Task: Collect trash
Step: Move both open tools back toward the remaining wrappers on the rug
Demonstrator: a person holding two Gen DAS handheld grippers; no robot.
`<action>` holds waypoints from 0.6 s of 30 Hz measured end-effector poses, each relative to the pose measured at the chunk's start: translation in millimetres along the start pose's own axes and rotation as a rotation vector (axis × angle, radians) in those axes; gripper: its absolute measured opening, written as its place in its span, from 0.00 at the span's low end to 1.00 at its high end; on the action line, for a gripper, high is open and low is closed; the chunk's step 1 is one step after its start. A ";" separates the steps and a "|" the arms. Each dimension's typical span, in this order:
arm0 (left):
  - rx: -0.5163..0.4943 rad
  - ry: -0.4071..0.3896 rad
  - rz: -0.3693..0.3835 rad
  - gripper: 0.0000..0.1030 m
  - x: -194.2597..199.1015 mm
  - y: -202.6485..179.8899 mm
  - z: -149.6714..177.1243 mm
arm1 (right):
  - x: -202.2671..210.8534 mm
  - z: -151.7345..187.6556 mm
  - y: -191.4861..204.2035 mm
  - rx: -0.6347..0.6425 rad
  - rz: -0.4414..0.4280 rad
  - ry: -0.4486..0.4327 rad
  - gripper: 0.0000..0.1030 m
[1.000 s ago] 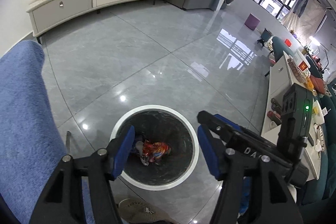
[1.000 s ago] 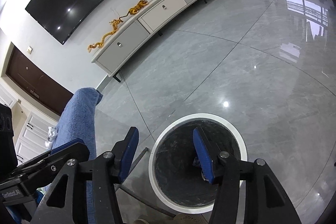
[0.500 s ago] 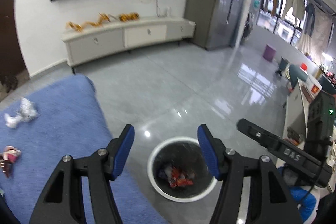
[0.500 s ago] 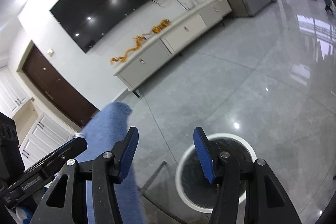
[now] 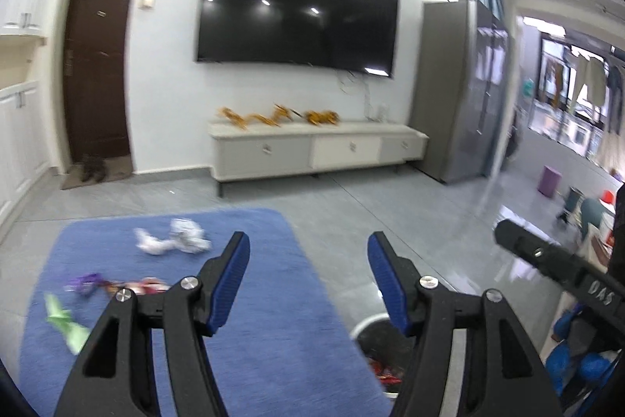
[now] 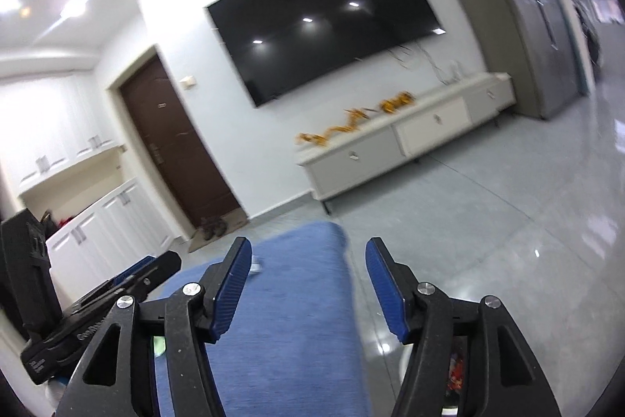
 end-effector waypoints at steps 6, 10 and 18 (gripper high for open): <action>0.055 -0.066 -0.161 0.76 64.8 63.3 13.0 | 10.8 13.8 70.9 0.112 -0.081 -0.014 0.71; 0.088 -0.078 -0.271 0.79 94.3 106.2 26.2 | 5.4 25.7 101.3 0.165 -0.091 -0.003 0.77; 0.185 -0.105 -0.410 0.79 128.7 187.0 49.8 | -17.6 47.0 148.6 0.244 -0.064 0.012 0.91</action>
Point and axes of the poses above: each gripper's, at about its wrist camera, not at the fingertips, and x roughly against the way its jaws point, y to its left, z to its underside, the point moved 7 cm from there along -x, roughly the way its jaws point, and after that the axes turned 8 degrees about -x, right-handed, at the moved point
